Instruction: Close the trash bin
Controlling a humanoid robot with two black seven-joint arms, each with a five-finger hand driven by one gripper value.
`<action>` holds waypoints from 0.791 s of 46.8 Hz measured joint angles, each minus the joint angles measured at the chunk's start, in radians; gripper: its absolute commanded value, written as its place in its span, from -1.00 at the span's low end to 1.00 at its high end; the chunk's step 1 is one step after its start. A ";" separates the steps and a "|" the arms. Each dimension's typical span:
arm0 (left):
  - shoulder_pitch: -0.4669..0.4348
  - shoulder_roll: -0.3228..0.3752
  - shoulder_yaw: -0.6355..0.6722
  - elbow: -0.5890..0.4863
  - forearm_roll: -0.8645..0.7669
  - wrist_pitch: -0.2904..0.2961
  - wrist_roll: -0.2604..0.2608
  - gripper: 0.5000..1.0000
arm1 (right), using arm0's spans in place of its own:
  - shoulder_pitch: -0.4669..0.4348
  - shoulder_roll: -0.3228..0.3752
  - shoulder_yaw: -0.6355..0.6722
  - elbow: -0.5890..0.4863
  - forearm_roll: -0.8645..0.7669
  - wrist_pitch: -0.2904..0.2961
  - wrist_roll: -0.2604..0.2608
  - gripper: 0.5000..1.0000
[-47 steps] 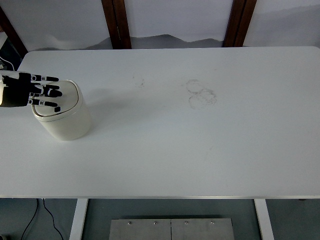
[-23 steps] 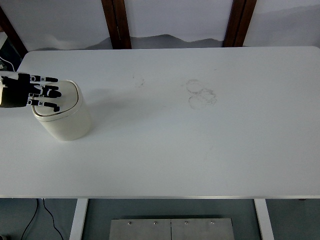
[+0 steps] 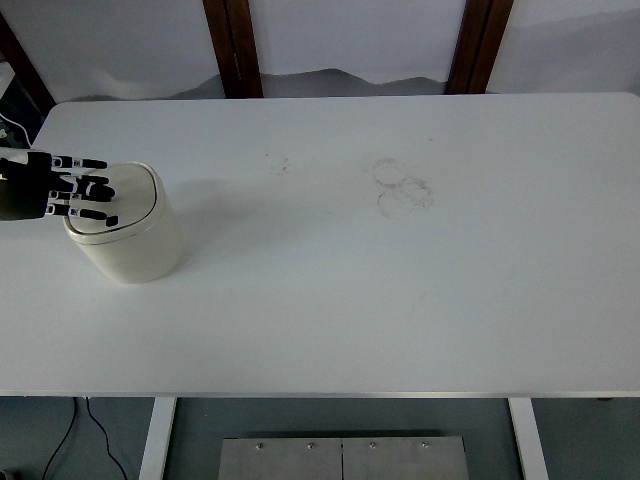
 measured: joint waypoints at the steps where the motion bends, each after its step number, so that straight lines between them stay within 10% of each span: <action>1: 0.000 0.000 0.000 0.000 0.000 0.000 0.000 1.00 | 0.000 0.000 0.000 0.000 0.000 0.000 0.000 0.98; 37: -0.031 0.006 0.000 0.024 0.000 -0.001 0.000 1.00 | 0.000 0.000 0.001 0.000 0.000 0.000 0.000 0.98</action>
